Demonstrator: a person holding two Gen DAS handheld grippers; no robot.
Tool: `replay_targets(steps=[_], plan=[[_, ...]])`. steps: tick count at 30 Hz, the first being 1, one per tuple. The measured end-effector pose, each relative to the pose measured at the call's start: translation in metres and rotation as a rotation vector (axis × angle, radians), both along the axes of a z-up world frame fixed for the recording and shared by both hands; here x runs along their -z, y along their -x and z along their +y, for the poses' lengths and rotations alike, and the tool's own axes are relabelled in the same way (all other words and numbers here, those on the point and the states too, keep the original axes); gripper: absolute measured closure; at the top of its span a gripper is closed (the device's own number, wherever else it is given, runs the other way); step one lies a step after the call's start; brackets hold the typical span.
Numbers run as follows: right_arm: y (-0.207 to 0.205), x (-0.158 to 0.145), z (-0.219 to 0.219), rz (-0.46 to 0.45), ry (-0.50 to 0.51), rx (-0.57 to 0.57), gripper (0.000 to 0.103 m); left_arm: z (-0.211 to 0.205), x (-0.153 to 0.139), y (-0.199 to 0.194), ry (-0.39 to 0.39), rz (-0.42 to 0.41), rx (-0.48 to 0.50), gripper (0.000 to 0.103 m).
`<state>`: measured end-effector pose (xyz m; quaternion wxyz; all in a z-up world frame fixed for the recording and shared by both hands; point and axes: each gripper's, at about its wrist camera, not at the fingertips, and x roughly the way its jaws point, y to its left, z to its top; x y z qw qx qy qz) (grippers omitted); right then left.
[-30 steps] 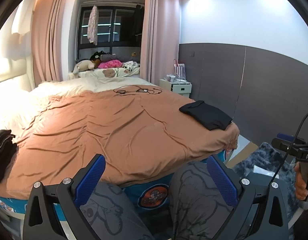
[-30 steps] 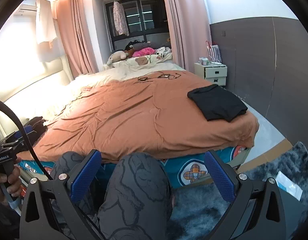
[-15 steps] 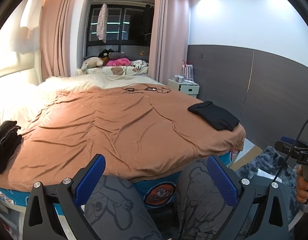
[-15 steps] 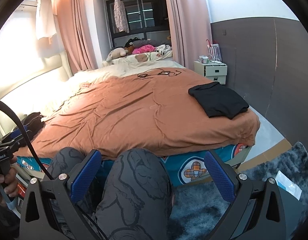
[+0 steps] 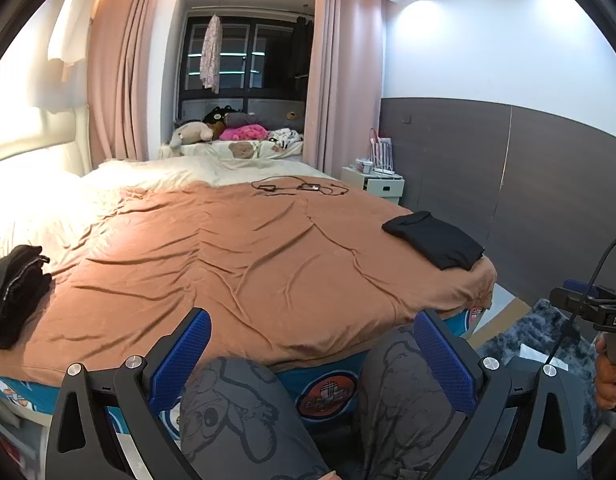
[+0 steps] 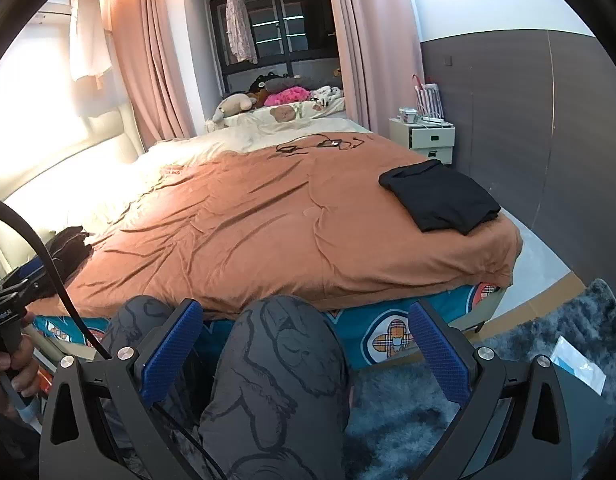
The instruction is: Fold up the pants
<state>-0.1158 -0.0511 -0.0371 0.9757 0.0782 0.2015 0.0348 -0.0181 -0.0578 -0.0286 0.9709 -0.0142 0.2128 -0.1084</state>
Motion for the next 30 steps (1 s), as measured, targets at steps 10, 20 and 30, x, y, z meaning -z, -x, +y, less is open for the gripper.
replay_targets(steps=[10,20,30], plan=[[-0.004,-0.002,0.004,0.013,0.005,-0.013,0.0,0.008,-0.002,0.003,0.009,0.0,-0.017,0.001],[0.001,-0.007,0.006,0.015,0.008,-0.022,0.0,0.012,-0.003,0.004,0.016,0.0,-0.027,0.001],[0.001,-0.009,0.004,0.021,0.007,-0.025,0.0,0.013,-0.002,0.004,0.018,-0.001,-0.024,0.001]])
